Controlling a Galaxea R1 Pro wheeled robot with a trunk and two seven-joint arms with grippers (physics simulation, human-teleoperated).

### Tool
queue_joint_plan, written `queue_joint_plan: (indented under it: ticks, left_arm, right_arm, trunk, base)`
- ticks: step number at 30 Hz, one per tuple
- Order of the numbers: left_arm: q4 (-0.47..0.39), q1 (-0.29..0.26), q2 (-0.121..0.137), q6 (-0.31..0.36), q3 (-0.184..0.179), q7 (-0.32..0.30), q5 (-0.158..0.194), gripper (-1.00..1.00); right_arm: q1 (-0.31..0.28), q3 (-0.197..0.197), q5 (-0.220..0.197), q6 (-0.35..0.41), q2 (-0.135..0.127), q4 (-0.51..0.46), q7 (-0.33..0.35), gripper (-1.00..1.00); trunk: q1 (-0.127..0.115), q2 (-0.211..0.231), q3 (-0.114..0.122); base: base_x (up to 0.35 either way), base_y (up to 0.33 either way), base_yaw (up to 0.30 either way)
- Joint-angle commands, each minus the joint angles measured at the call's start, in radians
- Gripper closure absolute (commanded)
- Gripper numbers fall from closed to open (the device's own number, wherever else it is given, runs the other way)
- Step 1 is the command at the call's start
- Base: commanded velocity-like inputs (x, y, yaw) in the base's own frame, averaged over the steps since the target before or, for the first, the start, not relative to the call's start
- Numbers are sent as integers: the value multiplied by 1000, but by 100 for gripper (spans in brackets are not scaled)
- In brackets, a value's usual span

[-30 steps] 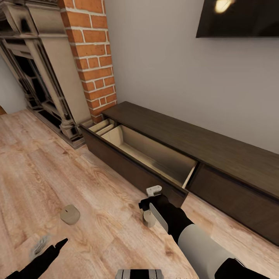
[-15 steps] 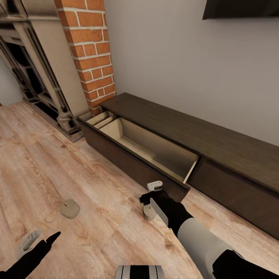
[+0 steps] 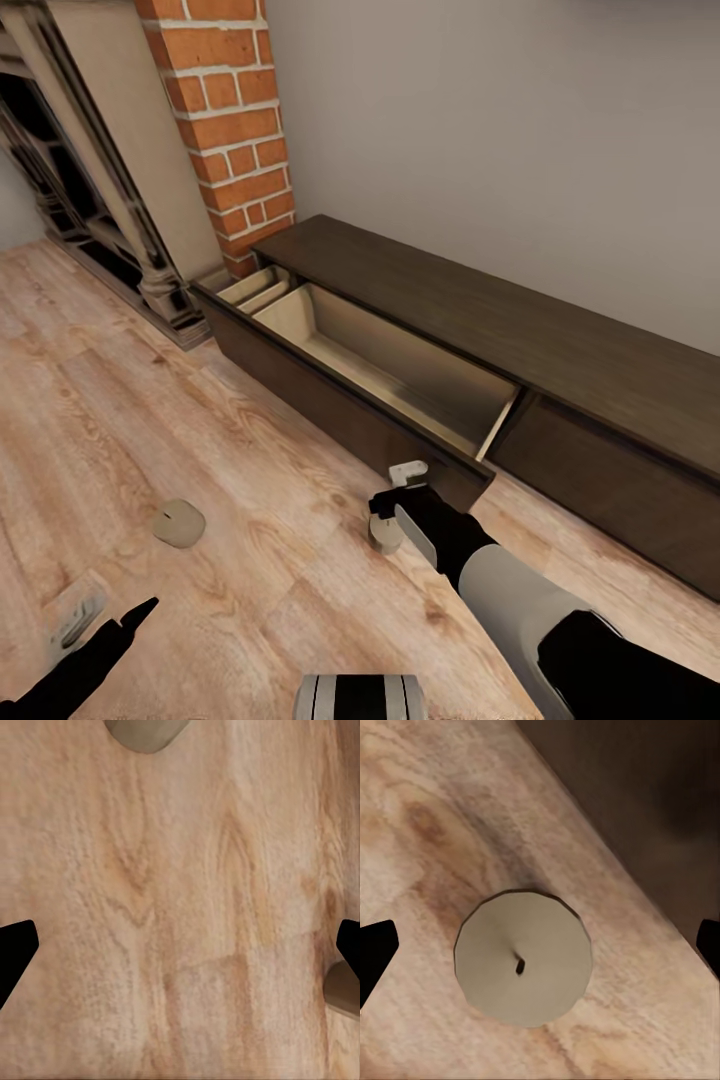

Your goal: Place each of the two pumpkins and all three candles from the living room inside a cabinet in the living room (use any cabinet), then make sure every cabinet is closed, and position the cauldron so it is next to a table in the living room.

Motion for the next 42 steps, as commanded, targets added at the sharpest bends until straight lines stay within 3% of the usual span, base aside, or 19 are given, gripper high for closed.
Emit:
queue_joint_plan:
  ticks: [1, 17, 38, 42]
  left_arm:
    - [-1, 1, 0, 4, 1, 4, 10, -100]
    - [4, 0, -1, 2, 0, 5, 9, -100]
    - [5, 0, -2, 1, 0, 6, 8, -100]
    - [6, 0, -2, 1, 0, 7, 8, -100]
  right_arm:
    - [-1, 7, -15, 2, 0, 0, -8, -100]
    - [-32, 8, -61, -5, 0, 5, -2, -100]
    - [-36, 8, -64, -8, 0, 5, -2, -100]
    - [-36, 8, -64, -8, 0, 5, -2, -100]
  trunk:
    - [0, -1, -5]
    - [7, -4, -67]
    - [17, -9, -148]
    - [17, -9, -148]
  base:
    - [0, 0, 0]
    - [0, 0, 0]
    - [0, 0, 0]
    - [0, 0, 0]
